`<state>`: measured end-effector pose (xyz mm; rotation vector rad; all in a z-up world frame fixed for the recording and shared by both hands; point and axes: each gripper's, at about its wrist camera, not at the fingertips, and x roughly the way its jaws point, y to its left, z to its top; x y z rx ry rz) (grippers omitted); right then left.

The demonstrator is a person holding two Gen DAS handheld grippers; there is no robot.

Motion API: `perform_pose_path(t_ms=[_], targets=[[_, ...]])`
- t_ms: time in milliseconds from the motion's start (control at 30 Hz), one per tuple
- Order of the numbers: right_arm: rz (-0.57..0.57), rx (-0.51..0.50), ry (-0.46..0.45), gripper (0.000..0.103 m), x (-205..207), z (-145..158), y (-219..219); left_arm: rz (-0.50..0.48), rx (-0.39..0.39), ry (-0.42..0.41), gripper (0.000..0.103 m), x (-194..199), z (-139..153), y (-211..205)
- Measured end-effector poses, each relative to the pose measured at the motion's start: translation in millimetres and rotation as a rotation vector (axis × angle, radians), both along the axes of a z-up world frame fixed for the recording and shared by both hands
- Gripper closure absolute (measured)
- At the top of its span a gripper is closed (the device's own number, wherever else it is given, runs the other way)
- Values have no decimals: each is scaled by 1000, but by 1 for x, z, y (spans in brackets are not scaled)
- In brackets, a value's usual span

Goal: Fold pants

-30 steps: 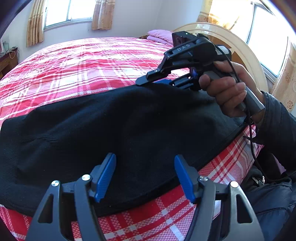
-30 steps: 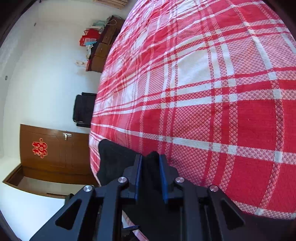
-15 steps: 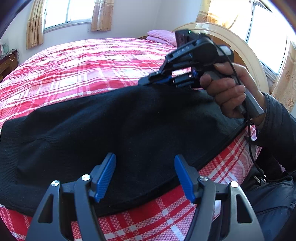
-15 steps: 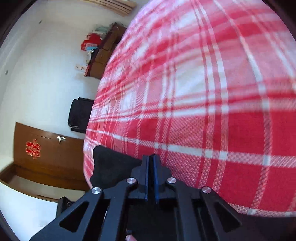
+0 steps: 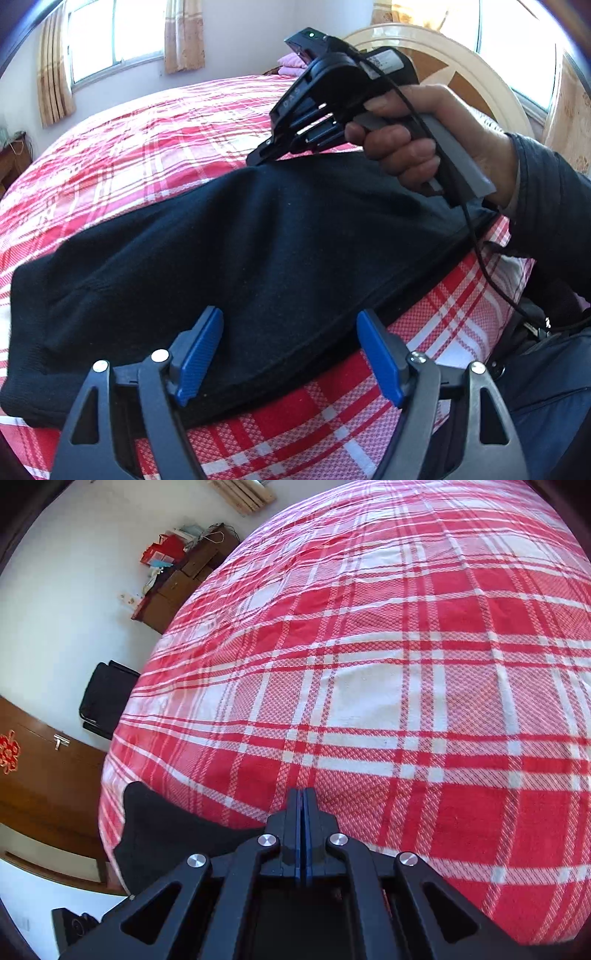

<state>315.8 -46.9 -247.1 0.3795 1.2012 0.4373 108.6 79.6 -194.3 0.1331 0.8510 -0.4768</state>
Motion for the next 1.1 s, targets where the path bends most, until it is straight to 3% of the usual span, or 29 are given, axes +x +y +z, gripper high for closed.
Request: perform_pose_path(t_ms=[33,167,233,300,433,500,667,733,833,933,1000,1100], targets=[[-6,-4,1,101,-3,4,-4,-1,1,1,25,-1,3,2],[25,-145,-140,96,-27,42,-18,83,-15,-55,25,-7,24,42],[53,-168,-175,74,-42,56,-20,156,-40,-88,25,-11,34,70],[113,-170,-217,63,-66,67,-15,236,-74,-109,25,-15,39,102],[317,-222,-278,63,-120,67,27,354,-83,-54,25,-15,20,138],[410,-219,-264,63,-138,57,48,365,-78,-55,25,-16,9,142],[573,-235,-111,63,-177,10,73,349,-11,-77,24,-22,8,132],[568,-213,-113,63,-183,10,66,348,-23,-74,23,-19,7,132],[521,-133,-28,63,-181,13,47,357,-36,-78,23,-22,14,132],[475,-182,-108,63,-191,25,31,318,-90,-102,23,-27,25,120],[401,-171,-166,63,-193,38,14,286,-91,-116,23,-29,27,107],[276,-250,-197,62,-196,43,-21,221,-91,-96,23,-28,21,84]])
